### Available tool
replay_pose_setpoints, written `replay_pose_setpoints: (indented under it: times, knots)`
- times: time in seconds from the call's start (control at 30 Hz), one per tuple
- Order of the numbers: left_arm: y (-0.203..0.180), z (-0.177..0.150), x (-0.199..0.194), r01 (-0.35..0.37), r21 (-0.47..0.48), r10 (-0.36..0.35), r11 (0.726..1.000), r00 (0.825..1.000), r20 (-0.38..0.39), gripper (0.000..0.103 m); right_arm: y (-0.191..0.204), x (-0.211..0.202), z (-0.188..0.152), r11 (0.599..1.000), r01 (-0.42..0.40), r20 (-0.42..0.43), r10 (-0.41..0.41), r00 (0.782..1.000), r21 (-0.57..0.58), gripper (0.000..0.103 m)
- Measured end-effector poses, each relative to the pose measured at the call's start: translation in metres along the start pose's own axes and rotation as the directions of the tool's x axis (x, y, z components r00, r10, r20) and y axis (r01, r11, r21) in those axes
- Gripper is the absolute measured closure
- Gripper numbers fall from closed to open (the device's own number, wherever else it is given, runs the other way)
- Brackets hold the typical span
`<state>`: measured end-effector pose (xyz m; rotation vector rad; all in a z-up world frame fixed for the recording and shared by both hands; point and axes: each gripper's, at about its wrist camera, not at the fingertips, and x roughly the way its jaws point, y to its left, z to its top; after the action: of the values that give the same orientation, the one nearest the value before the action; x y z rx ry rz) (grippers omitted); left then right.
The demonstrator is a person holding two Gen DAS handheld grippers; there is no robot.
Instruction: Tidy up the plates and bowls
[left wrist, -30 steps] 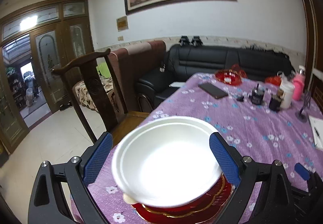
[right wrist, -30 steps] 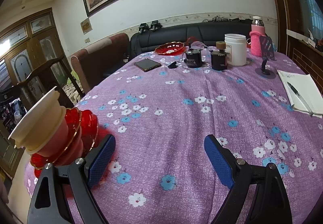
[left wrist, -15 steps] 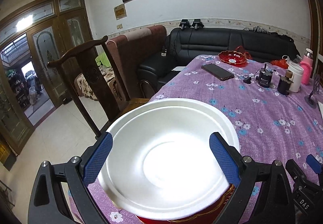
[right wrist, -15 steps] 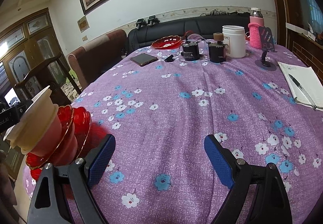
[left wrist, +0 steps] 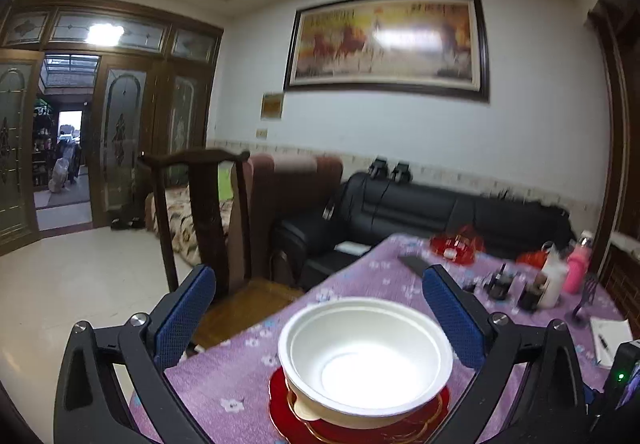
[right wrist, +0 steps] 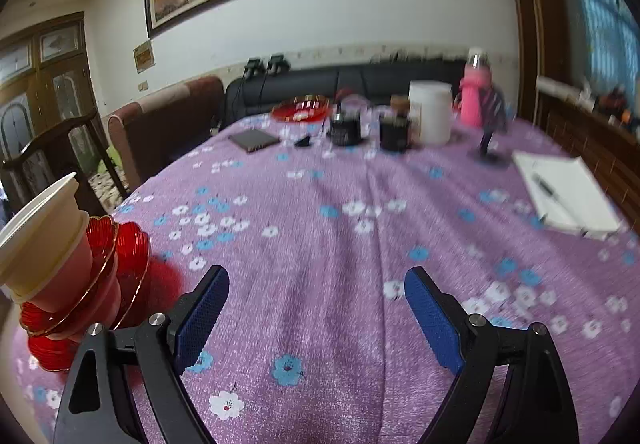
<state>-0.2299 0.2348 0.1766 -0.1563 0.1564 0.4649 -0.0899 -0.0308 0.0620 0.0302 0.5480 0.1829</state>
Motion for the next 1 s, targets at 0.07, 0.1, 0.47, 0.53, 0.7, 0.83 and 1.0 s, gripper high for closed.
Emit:
replay_pose_setpoints:
  times: [0.07,0.1,0.47,0.53,0.7,0.83,1.0]
  knots:
    - [0.005,0.002,-0.006,0.028,0.006,-0.028,1.0,1.0,0.01,0.0,0.014,-0.02,0.003,0.999,-0.022,0.053,0.023,0.998,-0.033,0.011]
    - [0.006,0.003,-0.009,0.049,0.012,-0.049,0.999,0.999,0.003,0.0,0.022,-0.031,0.004,0.998,-0.043,0.073,0.046,0.996,-0.046,0.011]
    - [0.011,-0.007,-0.005,0.067,0.051,-0.062,0.996,0.994,-0.093,0.0,0.102,-0.071,0.009,0.96,-0.244,0.068,0.255,0.965,-0.138,0.005]
    - [0.014,-0.01,0.003,0.095,0.036,-0.089,0.995,0.985,-0.146,0.0,0.101,-0.065,0.006,0.961,-0.257,0.045,0.263,0.964,-0.107,0.005]
    - [0.019,-0.017,0.019,0.061,0.022,-0.055,0.998,0.975,-0.215,0.0,0.105,-0.061,0.002,0.959,-0.26,0.015,0.264,0.965,-0.111,0.005]
    - [0.021,-0.021,0.024,0.033,0.025,-0.026,0.999,0.972,-0.235,0.0,0.118,-0.064,0.001,0.951,-0.261,0.01,0.266,0.964,-0.165,0.005]
    - [0.025,-0.023,0.029,0.034,0.014,-0.029,0.999,0.964,-0.266,0.0,0.13,-0.058,-0.001,0.939,-0.281,-0.037,0.28,0.959,-0.197,0.005]
